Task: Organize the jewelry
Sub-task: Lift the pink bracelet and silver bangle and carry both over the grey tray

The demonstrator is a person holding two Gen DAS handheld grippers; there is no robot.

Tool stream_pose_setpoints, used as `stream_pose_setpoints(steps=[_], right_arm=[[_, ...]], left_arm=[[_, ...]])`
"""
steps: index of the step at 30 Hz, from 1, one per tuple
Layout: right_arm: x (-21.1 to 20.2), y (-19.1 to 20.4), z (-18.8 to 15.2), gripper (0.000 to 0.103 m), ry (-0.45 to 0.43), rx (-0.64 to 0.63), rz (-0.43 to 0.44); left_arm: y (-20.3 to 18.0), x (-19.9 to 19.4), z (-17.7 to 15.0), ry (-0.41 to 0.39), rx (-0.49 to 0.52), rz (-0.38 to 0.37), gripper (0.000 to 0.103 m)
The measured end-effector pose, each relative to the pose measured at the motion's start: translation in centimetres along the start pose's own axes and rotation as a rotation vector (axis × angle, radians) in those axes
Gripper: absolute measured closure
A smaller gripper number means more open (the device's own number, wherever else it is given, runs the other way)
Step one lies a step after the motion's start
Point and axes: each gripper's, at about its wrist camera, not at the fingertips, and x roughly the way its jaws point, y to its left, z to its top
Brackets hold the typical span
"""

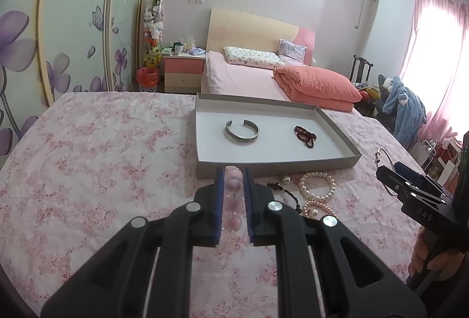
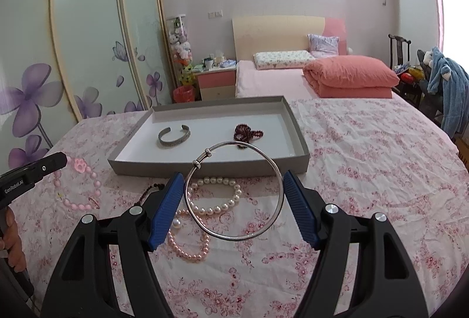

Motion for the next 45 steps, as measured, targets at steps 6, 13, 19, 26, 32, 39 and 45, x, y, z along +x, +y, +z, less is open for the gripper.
stream_pose_setpoints(steps=[6,13,19,26,32,39,45], right_arm=[[-1.0,0.7,0.5,0.033,-0.061,-0.019,-0.012],[-1.8,1.2,1.1,0.033,-0.128,-0.034,-0.027],[-2.2,1.2,1.8,0.033,-0.168,-0.037,-0.041],[-1.7,1.0,3.1,0.033,-0.215,-0.04,-0.06],[-0.2,0.8,4.5,0.033,-0.237,-0.036,-0.076],[3.5,0.3,5.8,0.033,-0.215,-0.031,-0.097],[6.6,-0.4,6.2,0.033,-0.158,-0.012,-0.103]], left_arm=[[-0.8,-0.3,0.5,-0.019,0.009,-0.005,0.089],[-1.9,-0.4,1.3,-0.047,0.028,-0.011,0.089],[-2.4,-0.3,2.1,-0.064,0.045,-0.015,0.089],[-3.0,0.2,3.4,-0.086,0.062,-0.012,0.089],[-3.3,1.6,5.3,-0.096,0.056,-0.01,0.089],[-3.6,4.6,7.2,-0.09,0.056,0.006,0.089],[-3.3,7.9,8.4,-0.061,0.052,0.02,0.089]])
